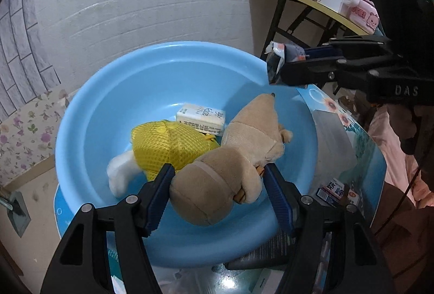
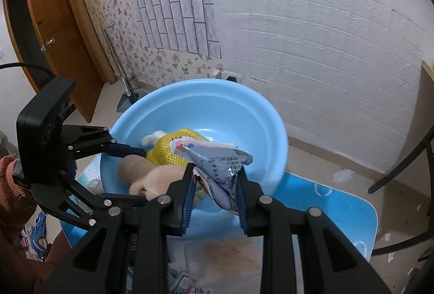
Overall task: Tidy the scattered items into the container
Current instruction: 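Carry the plush toy and snack bag into the blue basin and release both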
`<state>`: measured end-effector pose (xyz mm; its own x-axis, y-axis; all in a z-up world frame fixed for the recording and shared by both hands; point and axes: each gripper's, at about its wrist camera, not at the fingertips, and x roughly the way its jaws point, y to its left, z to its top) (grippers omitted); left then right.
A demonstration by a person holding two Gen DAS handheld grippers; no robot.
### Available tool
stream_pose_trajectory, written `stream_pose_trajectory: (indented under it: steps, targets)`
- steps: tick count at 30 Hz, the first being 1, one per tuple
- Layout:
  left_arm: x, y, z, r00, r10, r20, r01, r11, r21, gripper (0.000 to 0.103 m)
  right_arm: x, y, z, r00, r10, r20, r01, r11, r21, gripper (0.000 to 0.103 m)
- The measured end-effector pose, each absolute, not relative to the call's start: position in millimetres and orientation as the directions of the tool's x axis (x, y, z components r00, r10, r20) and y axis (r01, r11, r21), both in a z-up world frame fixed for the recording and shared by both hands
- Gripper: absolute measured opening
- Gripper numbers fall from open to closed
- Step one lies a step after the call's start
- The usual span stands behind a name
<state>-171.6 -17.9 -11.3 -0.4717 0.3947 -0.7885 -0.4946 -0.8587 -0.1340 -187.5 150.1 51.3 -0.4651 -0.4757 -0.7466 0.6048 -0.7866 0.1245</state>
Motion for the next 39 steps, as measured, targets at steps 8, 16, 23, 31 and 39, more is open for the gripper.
stream_pose_trajectory:
  steps: [8,16,23,31,39]
  targets:
    - [-178.0,-16.2,-17.5,-0.457,0.409,-0.79,-0.477,-0.862,-0.171,0.069,-194.8,138.5,41.7,-0.42,-0.473,-0.774,0.623,-0.771,0.133,0.027]
    - [-170.4,-20.8,-12.9,-0.465,0.442,-0.767,-0.483,-0.853,-0.198,0.07,-199.3,123.8,29.7,-0.365,-0.433,-0.824,0.64,-0.76,0.116,0.027]
    - [-163.2,-33.6,-4.6,-0.492,0.445,-0.749,-0.456,-0.864,-0.214,0.075,-207.7,103.6,18.0,-0.31,-0.382,-0.871,0.657,-0.748,0.095,0.027]
    - [-161.7,-54.6,0.7,-0.534,0.429,-0.729,-0.412,-0.884,-0.219,0.075,-217.9,88.6,2.3,-0.269,-0.341,-0.901,0.649,-0.755,0.093,0.027]
    - [-159.4,-63.9,0.7,-0.557,0.417,-0.719,-0.39,-0.895,-0.217,0.075,-225.4,79.7,-10.7,-0.253,-0.314,-0.915,0.636,-0.767,0.087,0.03]
